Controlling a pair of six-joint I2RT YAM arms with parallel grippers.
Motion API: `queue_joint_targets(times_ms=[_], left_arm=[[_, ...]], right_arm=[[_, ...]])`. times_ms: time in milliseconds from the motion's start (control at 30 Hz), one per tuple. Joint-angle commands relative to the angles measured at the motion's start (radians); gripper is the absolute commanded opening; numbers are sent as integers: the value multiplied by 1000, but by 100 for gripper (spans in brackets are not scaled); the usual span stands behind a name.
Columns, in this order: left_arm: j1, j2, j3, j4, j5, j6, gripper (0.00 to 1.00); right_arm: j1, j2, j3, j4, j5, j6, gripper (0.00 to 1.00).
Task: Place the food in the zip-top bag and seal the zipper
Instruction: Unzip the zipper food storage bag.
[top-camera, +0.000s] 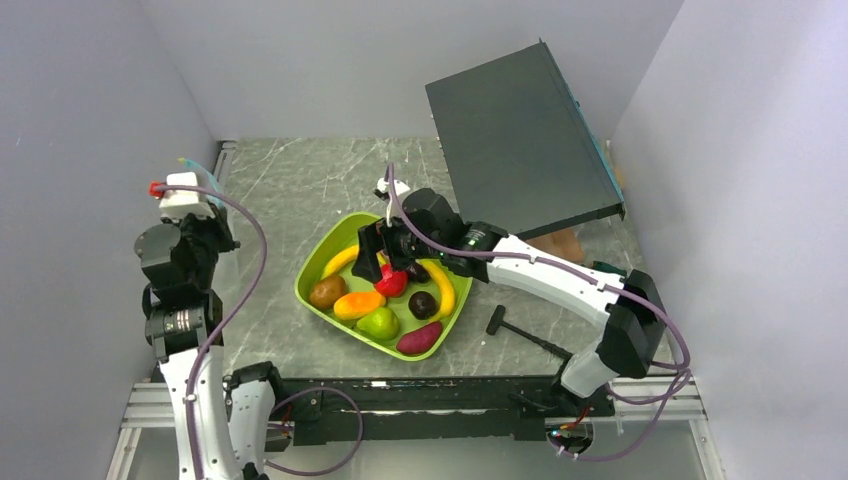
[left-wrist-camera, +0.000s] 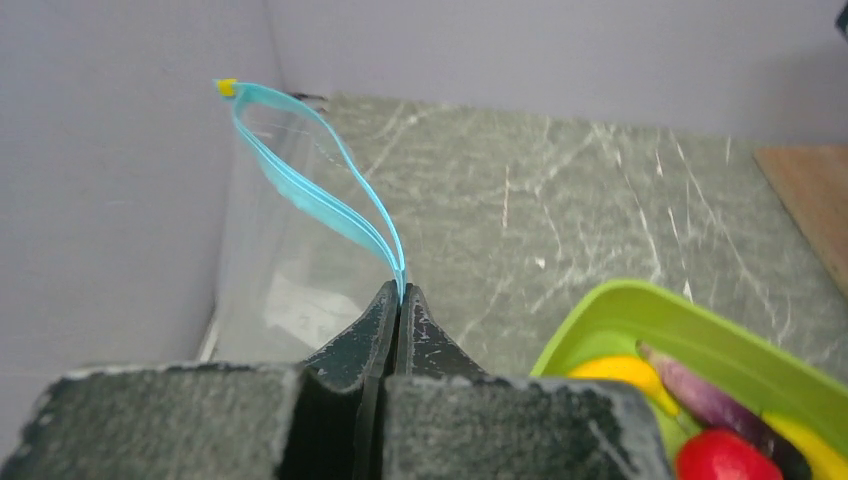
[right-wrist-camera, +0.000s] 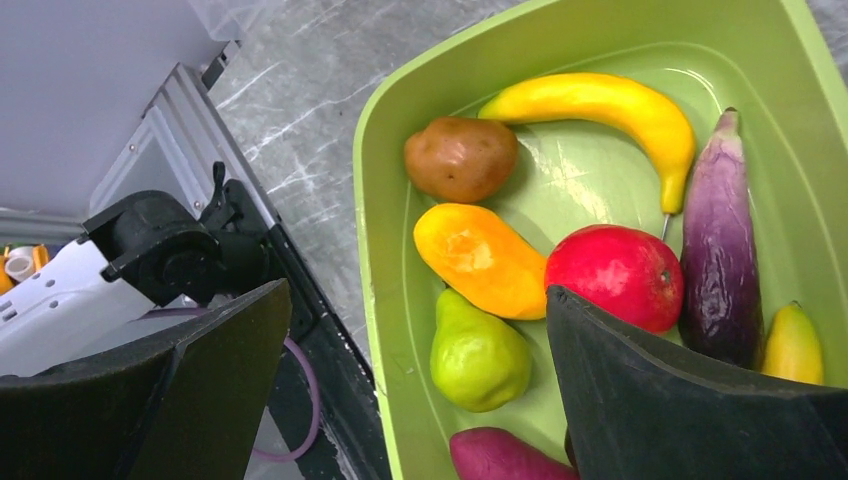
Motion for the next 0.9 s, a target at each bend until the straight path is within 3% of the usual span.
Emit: queue_joint_targets(times_ms=[0,167,400,600,867], left_arm=[[-63,-43,-100,-72,77,71,0],[-103,-222,-239,-40,165,5,0],[-105,-389,-332,-34,274,7,0],[-136,-406,-338,-34,299,21,0],[-248,-363,-327,-73,256,32,0]], right_arm=[[5,9,32,86,-32,23,100],[4,4,-12,155,-14,85,100],[7,67,59,168,129,309,96],[9,155,189,128,212,400,95],[14,278,350,131,251,470,86]])
